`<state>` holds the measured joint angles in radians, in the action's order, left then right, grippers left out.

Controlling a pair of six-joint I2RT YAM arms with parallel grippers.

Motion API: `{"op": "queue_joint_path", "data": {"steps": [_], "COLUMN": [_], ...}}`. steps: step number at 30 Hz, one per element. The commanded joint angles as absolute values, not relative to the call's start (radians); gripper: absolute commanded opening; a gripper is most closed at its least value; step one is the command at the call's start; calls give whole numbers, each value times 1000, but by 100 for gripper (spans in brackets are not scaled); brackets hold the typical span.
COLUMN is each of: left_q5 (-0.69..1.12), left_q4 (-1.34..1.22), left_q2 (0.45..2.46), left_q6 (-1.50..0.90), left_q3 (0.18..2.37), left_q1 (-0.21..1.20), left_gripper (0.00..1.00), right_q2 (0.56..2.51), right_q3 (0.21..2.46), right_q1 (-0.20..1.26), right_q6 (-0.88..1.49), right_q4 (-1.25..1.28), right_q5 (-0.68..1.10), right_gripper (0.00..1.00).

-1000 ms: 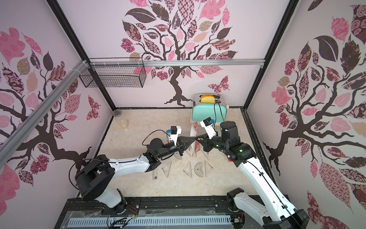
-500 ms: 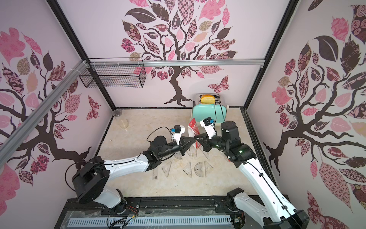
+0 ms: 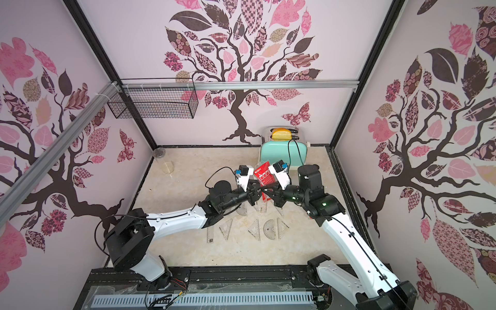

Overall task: Open the ruler set and take out the ruler
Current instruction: Take out the ruler from the ruler set bag.

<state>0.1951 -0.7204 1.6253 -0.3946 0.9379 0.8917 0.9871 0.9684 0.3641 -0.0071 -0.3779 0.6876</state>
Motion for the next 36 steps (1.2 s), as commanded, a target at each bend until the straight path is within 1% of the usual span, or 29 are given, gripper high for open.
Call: {"op": "queue_joint_path", "data": {"steps": [1,4,11,14,18,20,22,24,26,27,30,31,33,36], "left_q5": [219,246,275,301,314,323,347,361,385,400,456,470,497,521], "left_q4": [-787,-813,-869,-942,-989,-1025,-1058,-1088,-1122,-1140,-1177,-1177,-1177,-1193], "left_q2": [1644,1652,1693,1716,1736,1743,1747,1748,1753,1755,1766,1768,1770,1779], "left_q6": [-402,-403,-417,-428,-423,-433,-442,-450,-457,-460,-469,-466,-464,-458], "left_q3": [963,969,976,972,973,967,957,943,930,924,913,910,906,905], "left_q1": [881,882,880,881,876,869,861,856,849,845,838,835,833,833], "left_gripper": [29,35,37,34,34,31,28,23,19,19,29,30,29,21], "right_q2": [991,996,1003,1008,1007,1002,997,996,996,996,1001,1002,1003,1003], "right_q3": [968,971,984,987,996,997,1001,1007,1010,1014,1014,1013,1011,1010], "right_q1": [374,382,402,412,419,418,419,419,417,419,418,418,418,418], "right_q6": [-9,-10,-12,-15,-28,-33,-38,-42,-45,-47,-48,-48,-48,-48], "right_q4": [-393,-394,-397,-405,-433,-442,-453,-459,-465,-466,-467,-466,-464,-456], "right_q5": [756,760,778,793,817,828,833,837,840,841,855,858,862,892], "right_gripper": [0,0,0,0,0,0,0,0,0,0,0,0,0,0]}}
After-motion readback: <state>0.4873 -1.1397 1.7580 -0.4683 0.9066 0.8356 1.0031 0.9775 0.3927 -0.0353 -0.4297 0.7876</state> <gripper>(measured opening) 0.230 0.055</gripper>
